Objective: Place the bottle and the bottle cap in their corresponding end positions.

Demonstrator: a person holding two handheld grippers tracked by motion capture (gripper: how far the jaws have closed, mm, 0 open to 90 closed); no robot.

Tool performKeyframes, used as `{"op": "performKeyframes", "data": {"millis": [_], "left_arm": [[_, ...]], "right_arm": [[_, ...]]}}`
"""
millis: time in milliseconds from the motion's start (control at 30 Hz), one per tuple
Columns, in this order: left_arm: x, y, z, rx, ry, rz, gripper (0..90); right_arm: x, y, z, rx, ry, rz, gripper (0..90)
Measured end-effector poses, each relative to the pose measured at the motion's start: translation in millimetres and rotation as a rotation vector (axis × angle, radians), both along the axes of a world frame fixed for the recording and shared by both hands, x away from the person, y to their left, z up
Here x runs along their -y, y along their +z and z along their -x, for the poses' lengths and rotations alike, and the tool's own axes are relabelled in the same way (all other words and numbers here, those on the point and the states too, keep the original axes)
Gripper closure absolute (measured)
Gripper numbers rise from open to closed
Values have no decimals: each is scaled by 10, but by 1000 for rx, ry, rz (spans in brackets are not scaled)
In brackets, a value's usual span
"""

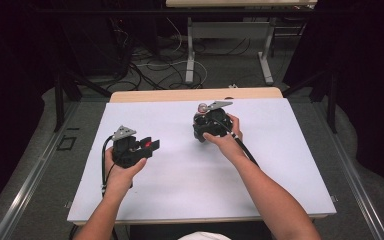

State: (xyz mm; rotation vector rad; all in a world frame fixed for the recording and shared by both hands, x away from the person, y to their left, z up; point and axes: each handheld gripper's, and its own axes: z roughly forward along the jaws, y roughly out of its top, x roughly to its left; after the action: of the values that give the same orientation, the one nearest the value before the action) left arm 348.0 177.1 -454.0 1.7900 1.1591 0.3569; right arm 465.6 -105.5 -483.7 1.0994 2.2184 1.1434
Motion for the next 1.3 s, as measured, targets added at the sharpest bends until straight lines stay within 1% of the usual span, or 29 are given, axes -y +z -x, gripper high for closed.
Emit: {"op": "performKeyframes", "data": {"millis": [100,200,333,400,433,467,500,567,600,633,700,733,767,800,867,933,1000,1167,1267,1300], "left_arm": [[-3,-7,-4,0,4,0,617],[-10,-6,-5,-3,7,5,617],[-21,-8,-8,5,12,8,617],[-26,-7,-6,1,13,7,617],[-27,-7,-6,2,13,6,617],[-27,-8,-6,3,14,7,617],[-30,-4,-4,0,13,5,617],[-32,-2,-4,-1,12,4,617],[-33,-1,-4,-2,11,4,617],[-32,-2,-4,-2,11,3,617],[-24,-9,-5,3,14,4,617],[-22,-11,-6,2,11,2,617],[-20,-14,-6,2,12,1,617],[-16,-15,-6,0,12,3,617],[-15,-17,-6,-5,10,4,617],[-12,-20,-6,-7,10,2,617],[-5,-29,-9,-2,12,2,617],[2,-36,-12,-12,7,-1,617],[9,-56,-20,-10,11,-4,617],[9,-61,-21,-20,9,-6,617]], "right_arm": [[-40,-77,-27,-12,-11,10,297],[-68,-141,-47,-21,-6,14,297],[-93,-197,-58,-23,-17,2,296],[-92,-223,-63,-22,-19,-9,296],[-85,-236,-63,-17,-18,-6,295],[-85,-250,-64,-23,-20,-10,295],[-87,-259,-61,-33,-24,-6,294],[-81,-265,-50,-24,-28,-11,294],[-81,-275,-48,-18,-21,-20,294],[-76,-270,-41,-23,-22,-8,293],[-75,-277,-32,-19,-23,-8,291],[-82,-284,-29,-15,-21,-19,290],[-85,-281,-23,-13,-21,0,290],[-88,-280,-19,-14,-23,1,289],[-88,-285,-23,-11,-24,-3,287],[-83,-285,-28,-18,-24,-11,285],[-77,-287,-30,-18,-18,-10,281],[-76,-290,-29,-28,-12,-31,221],[-70,-287,-17,-42,-11,-22,174],[-62,-289,-16,-40,-4,-21,162]]}}
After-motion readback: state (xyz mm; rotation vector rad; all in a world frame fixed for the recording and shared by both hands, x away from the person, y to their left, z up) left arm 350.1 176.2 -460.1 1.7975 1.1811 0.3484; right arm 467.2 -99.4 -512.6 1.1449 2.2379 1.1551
